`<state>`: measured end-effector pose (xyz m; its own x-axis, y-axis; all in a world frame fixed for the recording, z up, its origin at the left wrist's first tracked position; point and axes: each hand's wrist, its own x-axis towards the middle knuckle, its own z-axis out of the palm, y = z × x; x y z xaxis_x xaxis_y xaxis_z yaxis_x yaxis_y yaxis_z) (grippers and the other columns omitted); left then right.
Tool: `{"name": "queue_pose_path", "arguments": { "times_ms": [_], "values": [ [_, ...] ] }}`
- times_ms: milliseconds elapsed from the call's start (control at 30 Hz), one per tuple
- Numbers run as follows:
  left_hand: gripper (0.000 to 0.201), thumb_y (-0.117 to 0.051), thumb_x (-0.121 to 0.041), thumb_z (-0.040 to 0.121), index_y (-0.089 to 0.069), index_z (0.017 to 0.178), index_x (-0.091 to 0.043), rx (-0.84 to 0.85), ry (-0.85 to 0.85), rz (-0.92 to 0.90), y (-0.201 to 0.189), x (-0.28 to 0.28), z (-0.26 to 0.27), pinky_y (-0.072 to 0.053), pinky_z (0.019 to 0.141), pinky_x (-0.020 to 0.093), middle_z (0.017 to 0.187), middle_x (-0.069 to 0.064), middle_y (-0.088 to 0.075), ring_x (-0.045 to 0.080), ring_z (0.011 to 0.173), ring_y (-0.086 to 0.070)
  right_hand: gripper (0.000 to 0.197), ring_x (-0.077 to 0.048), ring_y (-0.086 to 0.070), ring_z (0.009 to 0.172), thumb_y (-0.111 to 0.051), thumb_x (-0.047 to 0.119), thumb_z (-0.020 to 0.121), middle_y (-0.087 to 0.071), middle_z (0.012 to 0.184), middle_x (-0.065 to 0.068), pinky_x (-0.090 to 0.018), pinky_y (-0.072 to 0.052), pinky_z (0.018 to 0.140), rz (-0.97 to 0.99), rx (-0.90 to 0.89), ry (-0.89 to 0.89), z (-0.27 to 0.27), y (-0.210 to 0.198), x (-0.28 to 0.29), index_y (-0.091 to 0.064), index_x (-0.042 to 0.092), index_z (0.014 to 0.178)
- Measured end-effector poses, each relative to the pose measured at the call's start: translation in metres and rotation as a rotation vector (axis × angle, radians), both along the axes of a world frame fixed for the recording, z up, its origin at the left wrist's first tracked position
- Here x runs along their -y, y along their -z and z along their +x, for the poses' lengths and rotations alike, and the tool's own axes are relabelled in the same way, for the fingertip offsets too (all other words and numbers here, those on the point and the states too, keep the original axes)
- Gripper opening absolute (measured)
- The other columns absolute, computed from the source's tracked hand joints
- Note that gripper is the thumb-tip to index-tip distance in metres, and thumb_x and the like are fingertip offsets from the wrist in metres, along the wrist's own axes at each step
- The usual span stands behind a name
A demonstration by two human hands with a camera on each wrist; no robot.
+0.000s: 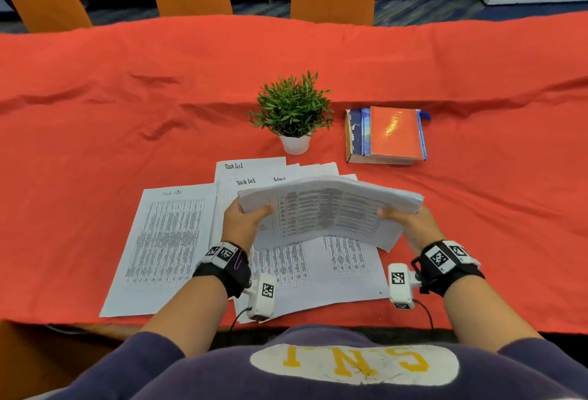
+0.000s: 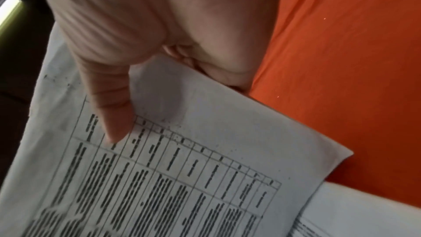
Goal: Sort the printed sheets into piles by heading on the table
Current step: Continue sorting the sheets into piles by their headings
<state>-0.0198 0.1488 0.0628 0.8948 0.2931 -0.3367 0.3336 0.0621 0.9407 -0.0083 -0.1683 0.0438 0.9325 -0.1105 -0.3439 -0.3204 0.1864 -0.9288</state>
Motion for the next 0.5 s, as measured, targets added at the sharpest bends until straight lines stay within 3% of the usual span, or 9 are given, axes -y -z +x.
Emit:
{"name": "queue_pose_path", "arguments": {
  "times_ms": [133, 233, 267, 367, 500],
  "values": [
    [0.036, -0.075, -0.002, 0.073, -0.06, 0.098, -0.021, -0.036, 0.038, -0.025, 0.005, -0.002, -0.004, -0.053, 0.087, 0.048, 0.104, 0.006, -0.068, 0.028, 0.101, -0.063, 0.082, -0.023, -0.068, 0.095, -0.095, 0.028, 0.031, -0.074, 0.103, -0.01, -0.033, -0.052, 0.081, -0.003, -0.049, -0.045, -0.006, 0.006, 0.001, -0.069, 0.003, 0.105],
    [0.029, -0.073, -0.008, 0.076, -0.062, 0.099, -0.021, -0.07, 0.048, 0.008, 0.005, 0.005, -0.004, -0.051, 0.087, 0.046, 0.105, 0.004, -0.067, 0.025, 0.102, -0.061, 0.042, -0.024, -0.066, 0.094, -0.083, -0.001, 0.059, -0.072, 0.101, -0.01, -0.031, -0.05, 0.076, -0.013, -0.051, -0.025, -0.004, 0.003, -0.006, -0.069, 0.009, 0.098],
    [0.03, -0.074, -0.01, 0.076, -0.063, 0.102, -0.019, -0.07, 0.044, 0.003, 0.005, 0.005, -0.003, -0.051, 0.087, 0.045, 0.105, 0.004, -0.067, 0.025, 0.101, -0.061, 0.038, -0.023, -0.066, 0.092, -0.077, -0.008, 0.065, -0.071, 0.1, -0.01, -0.031, -0.05, 0.075, -0.017, -0.051, -0.008, -0.002, 0.001, -0.006, -0.068, 0.01, 0.097],
    [0.034, -0.074, -0.01, 0.076, -0.062, 0.108, -0.014, -0.067, 0.034, 0.006, 0.005, 0.002, -0.001, -0.053, 0.083, 0.041, 0.106, 0.006, -0.068, 0.024, 0.099, -0.063, 0.034, -0.019, -0.066, 0.088, -0.072, -0.012, 0.069, -0.072, 0.096, -0.004, -0.032, -0.051, 0.077, -0.01, -0.046, -0.003, -0.002, 0.001, -0.003, -0.068, 0.012, 0.094],
    [0.019, -0.067, -0.017, 0.085, -0.064, 0.104, -0.017, -0.072, 0.093, 0.096, 0.004, 0.01, -0.004, -0.051, 0.077, 0.032, 0.103, 0.004, -0.069, 0.027, 0.101, -0.063, 0.036, -0.019, -0.066, 0.09, -0.073, -0.01, 0.07, -0.071, 0.106, -0.009, -0.046, -0.05, 0.094, -0.119, -0.12, -0.053, -0.004, 0.01, 0.0, -0.068, 0.013, 0.097]
  ]
}}
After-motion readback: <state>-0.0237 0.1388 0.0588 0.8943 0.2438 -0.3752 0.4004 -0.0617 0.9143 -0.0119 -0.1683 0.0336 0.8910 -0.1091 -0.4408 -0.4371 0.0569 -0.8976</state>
